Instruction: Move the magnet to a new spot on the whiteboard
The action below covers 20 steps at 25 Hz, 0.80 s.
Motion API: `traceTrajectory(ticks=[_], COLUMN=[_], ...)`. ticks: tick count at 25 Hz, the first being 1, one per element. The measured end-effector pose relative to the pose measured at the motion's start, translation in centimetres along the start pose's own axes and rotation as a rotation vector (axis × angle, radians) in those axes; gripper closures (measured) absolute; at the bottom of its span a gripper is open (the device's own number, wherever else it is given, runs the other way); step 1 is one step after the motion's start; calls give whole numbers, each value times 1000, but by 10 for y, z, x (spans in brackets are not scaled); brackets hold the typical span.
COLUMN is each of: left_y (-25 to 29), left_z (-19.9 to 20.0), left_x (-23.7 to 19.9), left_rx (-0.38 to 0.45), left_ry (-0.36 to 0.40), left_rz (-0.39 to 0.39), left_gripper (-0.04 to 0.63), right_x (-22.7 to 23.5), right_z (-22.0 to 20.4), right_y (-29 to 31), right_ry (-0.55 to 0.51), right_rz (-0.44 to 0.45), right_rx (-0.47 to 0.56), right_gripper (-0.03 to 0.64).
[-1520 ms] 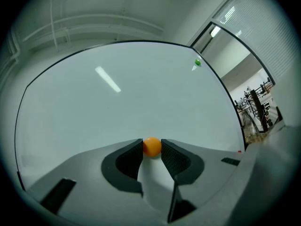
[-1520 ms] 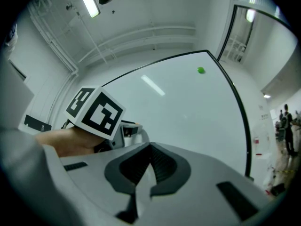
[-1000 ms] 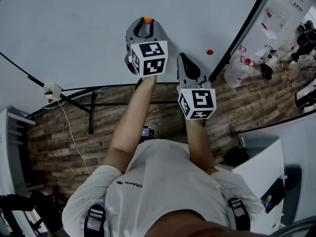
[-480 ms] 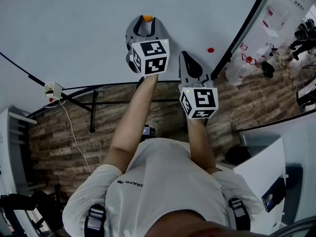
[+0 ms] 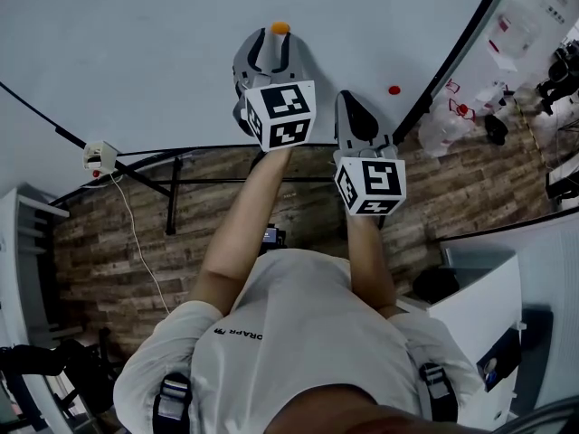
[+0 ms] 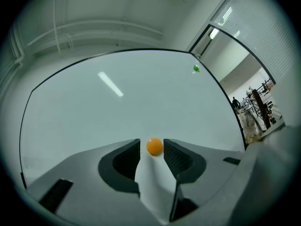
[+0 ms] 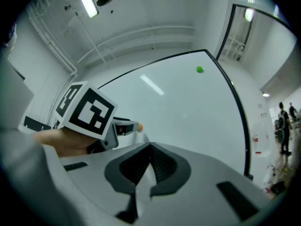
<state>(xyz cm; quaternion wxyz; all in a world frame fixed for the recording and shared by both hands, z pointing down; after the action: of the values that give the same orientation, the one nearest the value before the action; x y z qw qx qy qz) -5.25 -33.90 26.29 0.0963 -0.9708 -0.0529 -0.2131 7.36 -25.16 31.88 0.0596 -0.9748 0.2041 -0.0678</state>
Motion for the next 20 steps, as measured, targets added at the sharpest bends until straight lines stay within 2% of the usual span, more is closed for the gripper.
traceTrajectory(ticks=[6,15,20], left_y=[-8,-20,-28], left_z=[-5,-9,-8], left_x=[-1,-5,-4], left_rx=[2,1,6], left_ry=[0,-23,-37], left_rz=[-10,-3,-8], left_gripper=[448,521,535], right_x=[-2,-7,-8], right_z=[2,2,2], right_y=[1,2,2], right_ry=[-2,-7,-1], right_rz=[-3,9,12], right_rx=[5,0,3], right_gripper=[604,604,604])
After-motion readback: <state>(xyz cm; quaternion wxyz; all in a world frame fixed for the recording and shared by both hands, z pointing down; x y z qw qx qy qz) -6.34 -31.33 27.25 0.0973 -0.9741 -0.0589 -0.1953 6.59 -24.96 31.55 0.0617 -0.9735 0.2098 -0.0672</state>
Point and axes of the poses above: the fingertips, and each gripper's own axes: y forward along the fingers, x to its right, z out of its top, the point moved 3 cm from there along -y, backward along the fingers, and after that the axes turned 10 degrees about y, right-handed, at the moved point
